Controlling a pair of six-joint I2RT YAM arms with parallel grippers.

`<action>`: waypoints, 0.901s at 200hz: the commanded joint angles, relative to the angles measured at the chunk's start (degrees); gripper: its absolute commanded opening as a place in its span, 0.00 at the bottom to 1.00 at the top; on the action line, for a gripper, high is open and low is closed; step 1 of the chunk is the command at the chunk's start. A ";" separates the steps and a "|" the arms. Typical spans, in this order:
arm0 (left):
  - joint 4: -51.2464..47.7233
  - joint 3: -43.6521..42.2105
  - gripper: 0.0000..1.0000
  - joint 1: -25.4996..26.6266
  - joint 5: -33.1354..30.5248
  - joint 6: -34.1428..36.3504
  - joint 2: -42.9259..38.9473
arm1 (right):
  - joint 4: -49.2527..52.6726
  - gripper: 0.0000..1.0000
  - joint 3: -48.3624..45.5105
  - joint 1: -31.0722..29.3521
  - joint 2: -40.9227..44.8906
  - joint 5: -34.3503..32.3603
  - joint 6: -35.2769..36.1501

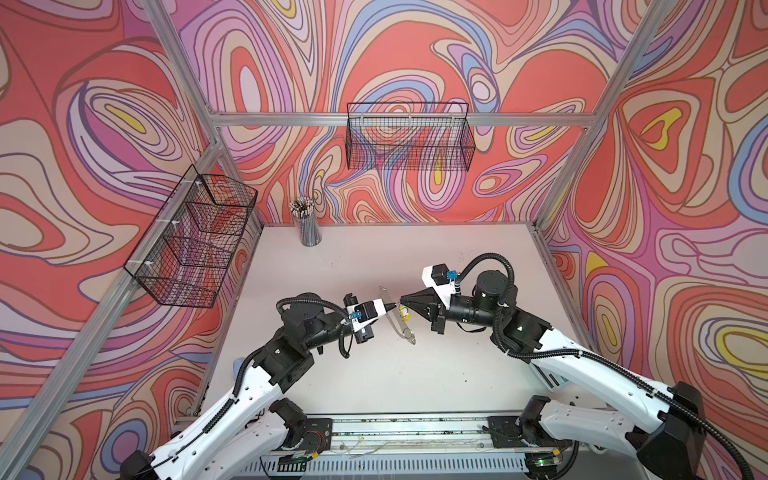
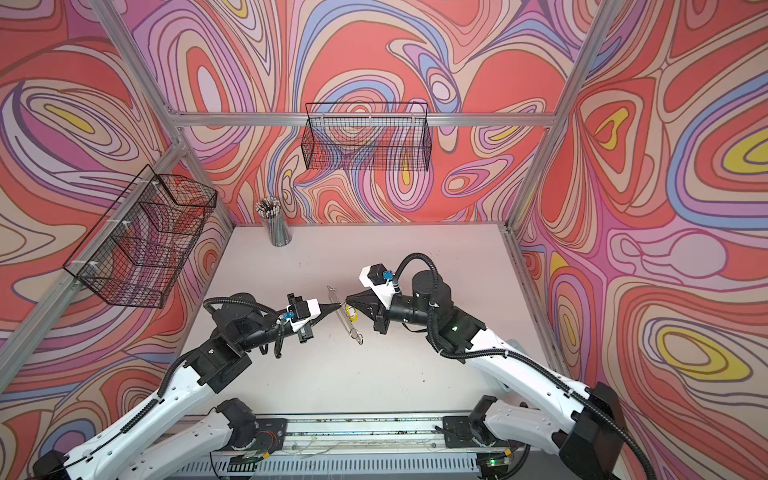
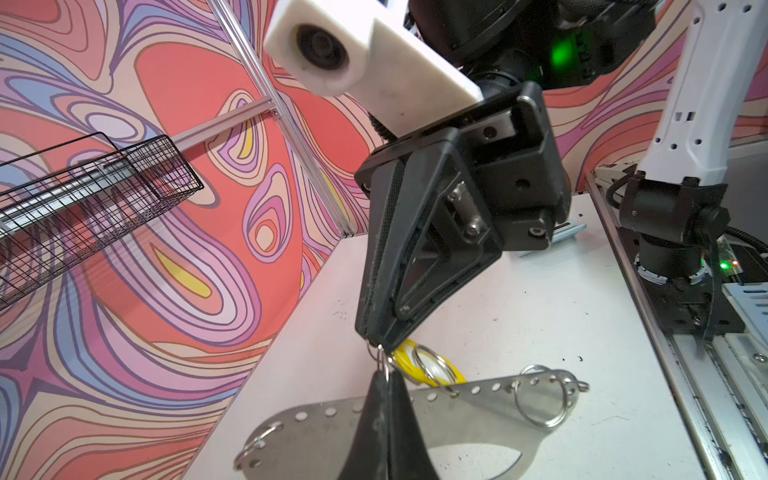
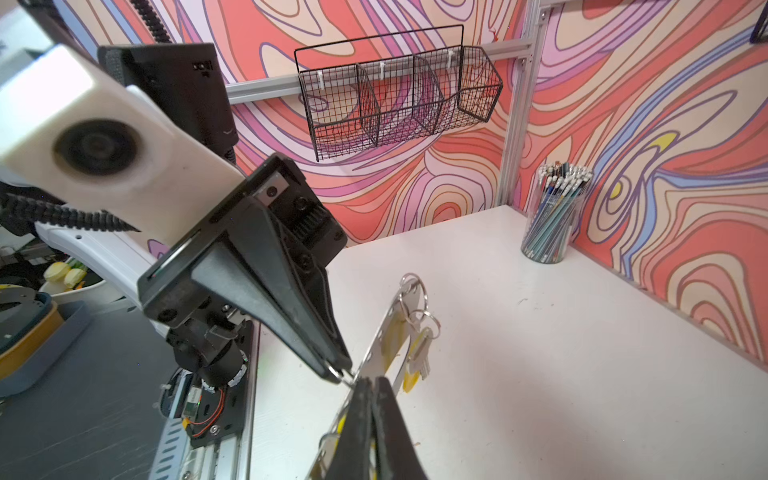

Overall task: Put the keys on the keyring
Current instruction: 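Open the right gripper and draw it back from the plate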

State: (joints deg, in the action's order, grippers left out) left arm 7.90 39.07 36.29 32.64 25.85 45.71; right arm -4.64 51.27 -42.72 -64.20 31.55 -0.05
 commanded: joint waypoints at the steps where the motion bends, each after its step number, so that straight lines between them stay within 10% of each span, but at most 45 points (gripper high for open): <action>1: 4.46 -0.13 0.00 0.52 2.96 -0.52 -1.77 | 4.14 0.00 1.97 2.43 -1.70 -1.94 -1.94; 93: 5.41 0.05 0.00 0.46 2.03 -2.09 -0.71 | 2.78 0.30 -0.54 5.36 0.91 1.14 -3.94; 180: 8.45 3.43 0.00 0.46 3.17 -12.92 4.19 | -8.58 0.36 -4.79 8.43 3.37 1.14 -12.96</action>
State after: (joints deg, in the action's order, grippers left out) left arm 12.73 39.27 36.51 33.74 19.42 47.79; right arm -6.96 48.18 -35.27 -61.87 32.18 -8.27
